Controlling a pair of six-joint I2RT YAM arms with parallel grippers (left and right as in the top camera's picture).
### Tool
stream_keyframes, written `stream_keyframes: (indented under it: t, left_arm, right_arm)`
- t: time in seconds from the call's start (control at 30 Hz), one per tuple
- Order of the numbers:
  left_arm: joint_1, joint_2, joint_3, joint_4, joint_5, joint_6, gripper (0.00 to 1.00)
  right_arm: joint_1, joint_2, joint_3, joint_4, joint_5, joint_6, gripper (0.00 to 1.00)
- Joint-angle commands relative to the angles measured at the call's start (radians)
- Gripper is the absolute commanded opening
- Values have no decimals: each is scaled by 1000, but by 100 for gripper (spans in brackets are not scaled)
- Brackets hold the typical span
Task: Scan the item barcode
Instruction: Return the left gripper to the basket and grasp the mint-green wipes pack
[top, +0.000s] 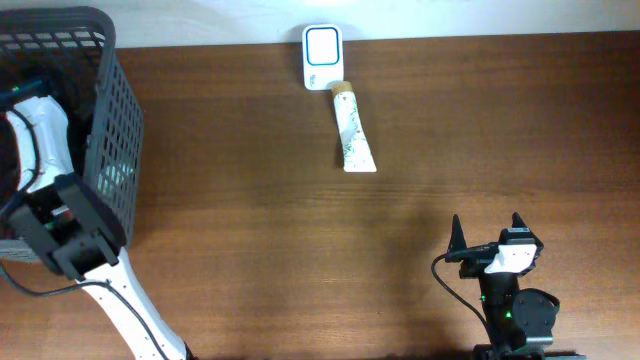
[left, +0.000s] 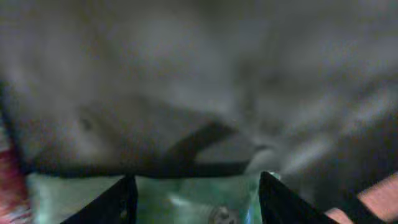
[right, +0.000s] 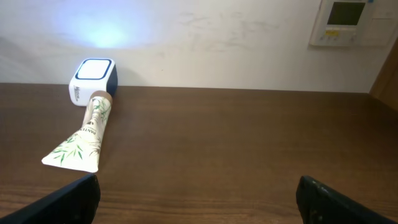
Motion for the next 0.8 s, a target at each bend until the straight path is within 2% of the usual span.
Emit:
stream_keyframes:
  t: [0.0,0.07,0.2,0.23,0.3,0.33,0.43,0.53,0.57,0.77]
  left_arm:
    - [0,35,0,-32,6,-31,53]
    - [14,31,74,-67,6,-31,55]
    - [46,19,438,-215,6,-27,59]
    - [47,15,501,-239,6,-4,62]
    - [47,2,675,-336,3,137,69]
    - [47,2,706,-365,-1,170,69]
    - [46,3,681,-401,-77,301,67]
    - [46,3,586,-401,-77,389,75]
    - [46,3,527,-401,-77,428,82]
    - [46,2,298,-398,-73,570,88]
  right_arm:
    - [-3,-7,-7,-3,9,8,99]
    - [-3,-7,-7,-3,9,8,99]
    - [-3,-7,-7,-3,9,8,99]
    - [-3,-7,-7,-3,8,8,99]
    - [-3,-7,-7,-3,9,8,99]
    - [-3,-7,-7,-3,9,8,99]
    - [-3,-7,-7,-3,9,8,99]
    - [-3,-7,-7,-3,9,8,99]
    - [-3,-7,-7,-3,9,8,99]
    - [-3,-7,-7,-3,9,8,99]
